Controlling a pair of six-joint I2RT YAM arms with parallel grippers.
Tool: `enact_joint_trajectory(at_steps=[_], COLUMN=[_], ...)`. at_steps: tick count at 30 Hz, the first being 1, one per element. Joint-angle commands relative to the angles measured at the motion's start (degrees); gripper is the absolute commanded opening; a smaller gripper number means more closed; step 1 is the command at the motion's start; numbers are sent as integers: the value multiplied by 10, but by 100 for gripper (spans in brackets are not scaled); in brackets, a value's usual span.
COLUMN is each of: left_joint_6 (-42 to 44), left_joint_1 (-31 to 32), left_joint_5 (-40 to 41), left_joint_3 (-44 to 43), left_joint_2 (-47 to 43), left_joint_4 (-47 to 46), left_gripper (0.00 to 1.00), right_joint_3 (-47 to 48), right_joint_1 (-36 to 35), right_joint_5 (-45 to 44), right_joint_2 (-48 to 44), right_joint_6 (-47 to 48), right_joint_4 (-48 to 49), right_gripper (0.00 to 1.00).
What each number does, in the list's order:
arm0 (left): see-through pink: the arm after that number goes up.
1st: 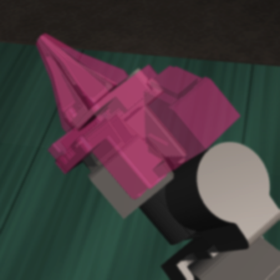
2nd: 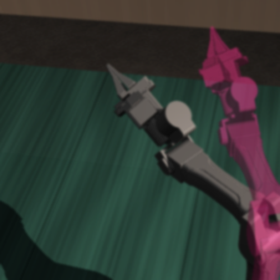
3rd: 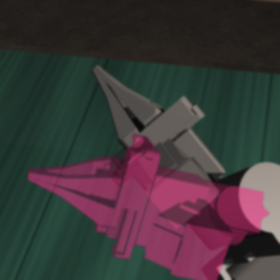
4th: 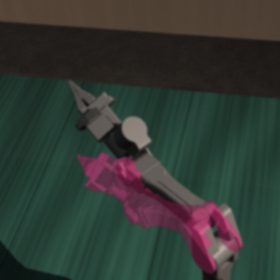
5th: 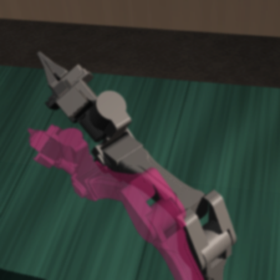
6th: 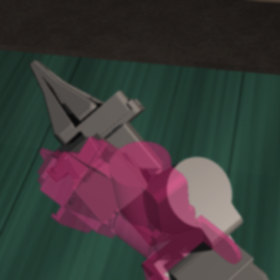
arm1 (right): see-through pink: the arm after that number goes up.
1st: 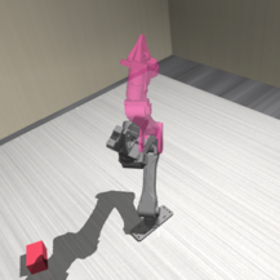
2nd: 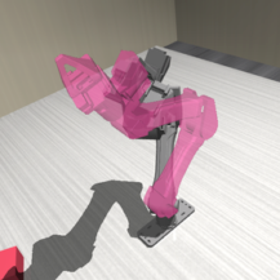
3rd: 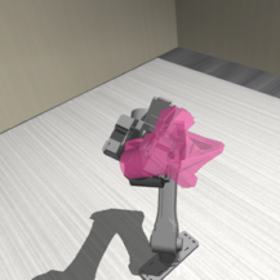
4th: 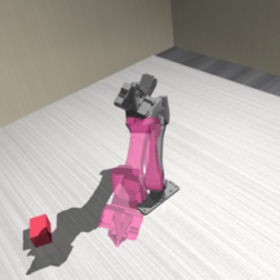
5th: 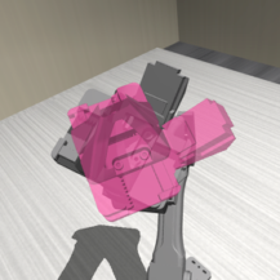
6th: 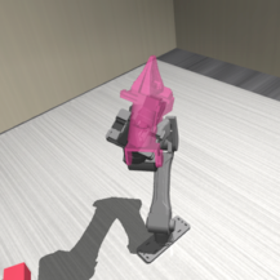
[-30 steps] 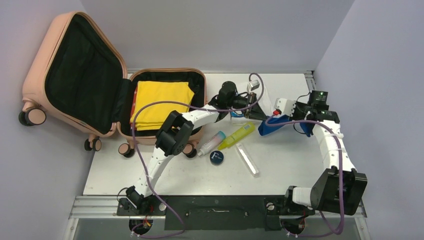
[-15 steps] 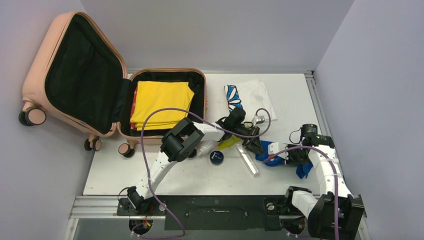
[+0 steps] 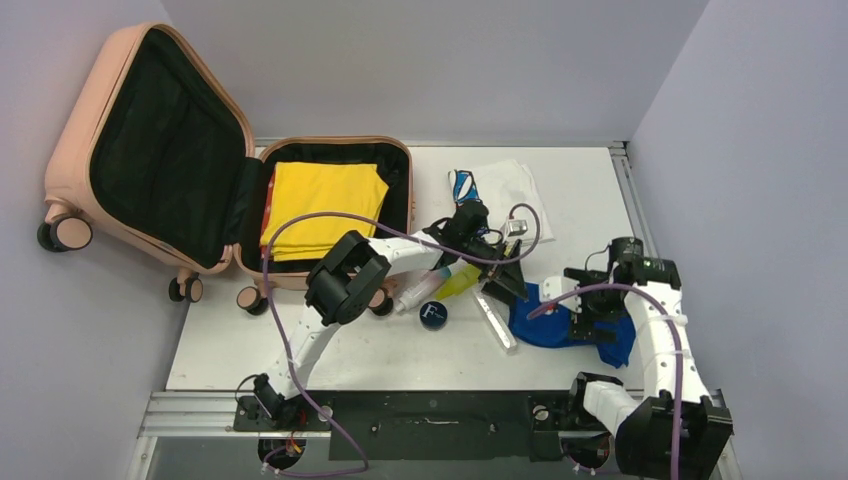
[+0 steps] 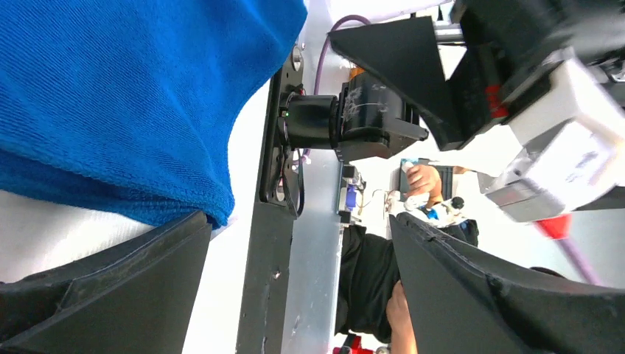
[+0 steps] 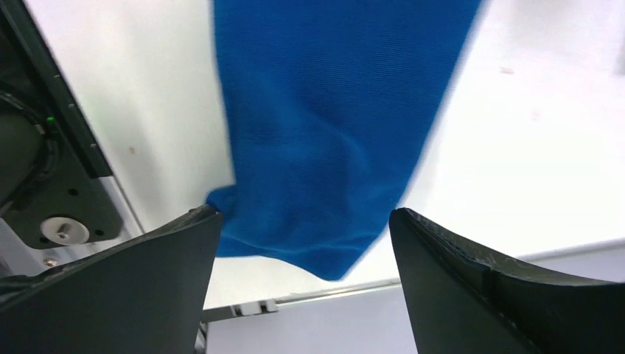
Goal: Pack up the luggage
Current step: Move the clothes to the center of the board, then pick up the clothes at the center of the board.
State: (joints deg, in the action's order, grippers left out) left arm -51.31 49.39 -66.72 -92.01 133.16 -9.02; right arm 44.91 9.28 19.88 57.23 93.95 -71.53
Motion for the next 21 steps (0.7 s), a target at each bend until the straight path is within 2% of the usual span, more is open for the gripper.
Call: enact_joint_trajectory(at_steps=[1, 3, 4, 7, 9, 12, 14, 16, 18, 19, 21], left_joint_6=[29, 48, 73, 205, 263, 303, 350, 423, 472, 457, 357], left_joint_1=[-40, -59, -68, -97, -115, -148, -161, -163, -168, -173, -196], left_joint_5=[-14, -7, 7, 104, 174, 260, 348, 440, 461, 465, 514], left_joint_3=[-67, -98, -121, -235, -303, -357, -417, -440, -426, -409, -359], left_joint_2=[-54, -66, -71, -69, -62, -55, -46, -54, -69, -77, -89], left_joint_4=[52, 98, 151, 360, 439, 494, 541, 541, 497, 464, 401], left_gripper=[96, 96, 96, 96, 96, 96, 96, 96, 96, 96, 96], right_joint_3=[124, 178, 201, 247, 258, 250, 231, 216, 217, 221, 226], right_joint_1=[-2, -1, -1, -3, -9, -58, -116, -155, -171, -172, -173], right_joint_5=[80, 112, 128, 170, 183, 152, 84, 35, 22, 23, 18], right_joint_2=[52, 82, 94, 119, 128, 135, 132, 135, 146, 154, 170], right_joint_6=[-32, -65, -83, -222, -324, -438, -491, -515, -532, -538, -550], right_joint_4=[-38, -44, -44, 50, 131, 251, 333, 388, 421, 431, 448], right_gripper=[88, 89, 89, 90, 91, 91, 91, 92, 92, 92, 92])
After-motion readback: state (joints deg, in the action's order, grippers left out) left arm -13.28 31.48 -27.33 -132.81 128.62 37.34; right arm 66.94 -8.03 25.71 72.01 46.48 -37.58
